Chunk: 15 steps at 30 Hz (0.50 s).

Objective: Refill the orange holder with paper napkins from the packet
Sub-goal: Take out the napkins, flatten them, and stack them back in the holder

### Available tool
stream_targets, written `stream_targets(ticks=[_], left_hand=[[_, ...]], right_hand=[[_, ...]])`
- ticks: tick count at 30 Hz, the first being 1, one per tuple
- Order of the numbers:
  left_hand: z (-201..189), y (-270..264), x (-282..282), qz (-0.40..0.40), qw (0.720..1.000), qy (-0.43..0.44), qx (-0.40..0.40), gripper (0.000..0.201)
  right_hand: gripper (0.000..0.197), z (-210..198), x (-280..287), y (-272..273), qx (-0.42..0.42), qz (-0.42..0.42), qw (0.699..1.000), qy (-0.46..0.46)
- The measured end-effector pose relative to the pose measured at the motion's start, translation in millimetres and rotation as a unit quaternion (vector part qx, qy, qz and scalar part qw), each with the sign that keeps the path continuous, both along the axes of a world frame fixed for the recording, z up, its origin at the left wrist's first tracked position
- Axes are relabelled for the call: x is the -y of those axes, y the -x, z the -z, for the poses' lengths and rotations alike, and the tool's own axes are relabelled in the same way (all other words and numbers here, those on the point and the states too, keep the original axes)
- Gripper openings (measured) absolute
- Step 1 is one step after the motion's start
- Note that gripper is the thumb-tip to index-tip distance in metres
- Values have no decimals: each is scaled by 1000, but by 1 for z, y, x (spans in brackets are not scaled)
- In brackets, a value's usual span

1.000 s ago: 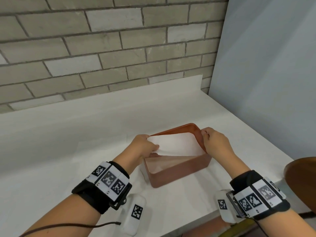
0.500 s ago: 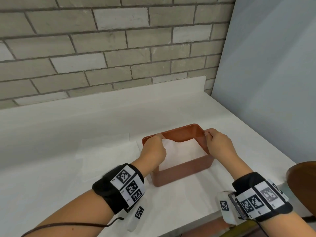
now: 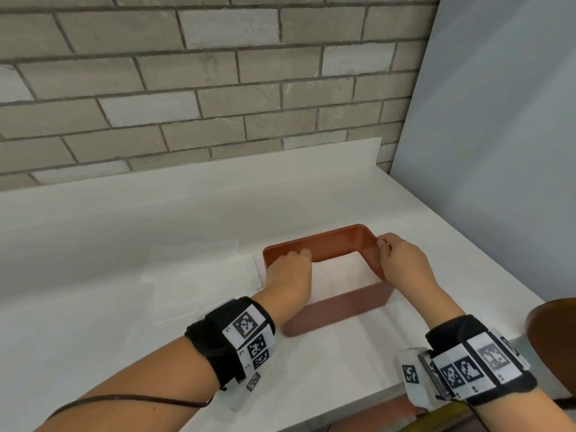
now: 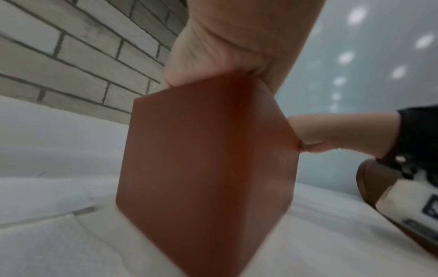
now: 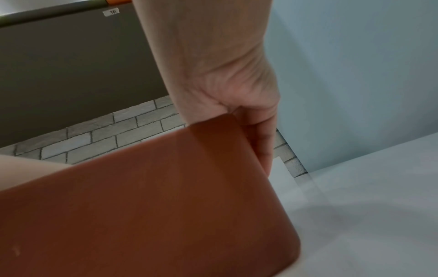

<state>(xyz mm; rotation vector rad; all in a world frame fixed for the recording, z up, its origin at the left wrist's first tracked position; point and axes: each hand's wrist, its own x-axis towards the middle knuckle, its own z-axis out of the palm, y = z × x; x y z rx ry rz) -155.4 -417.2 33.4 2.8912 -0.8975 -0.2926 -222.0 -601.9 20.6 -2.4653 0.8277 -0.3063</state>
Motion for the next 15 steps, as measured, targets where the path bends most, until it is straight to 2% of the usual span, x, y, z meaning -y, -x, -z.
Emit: stream_targets(ticks=[2, 4, 6, 8, 11, 13, 15], left_hand=[[2, 0, 1, 33, 995, -55, 70, 45], [3, -2, 3, 54, 991, -81, 88, 39], [4, -5, 4, 70, 991, -103, 50, 31], [6, -8, 4, 84, 991, -108, -12, 33], [5, -10, 0, 86, 995, -22, -53, 38], [0, -11, -7, 79, 993, 81, -41, 33], [-9, -13, -22, 57, 976, 209, -7, 22]], right_hand=[[33, 0, -1, -1, -5, -2, 1000, 11], [33, 0, -1, -2, -11, -1, 1000, 24], [33, 0, -2, -3, -16, -2, 999, 36], [33, 0, -2, -3, -22, -4, 999, 47], [31, -4, -5, -2, -52, -7, 995, 88], [30, -12, -11, -2, -64, -7, 989, 131], [30, -21, -20, -4, -51, -16, 982, 181]])
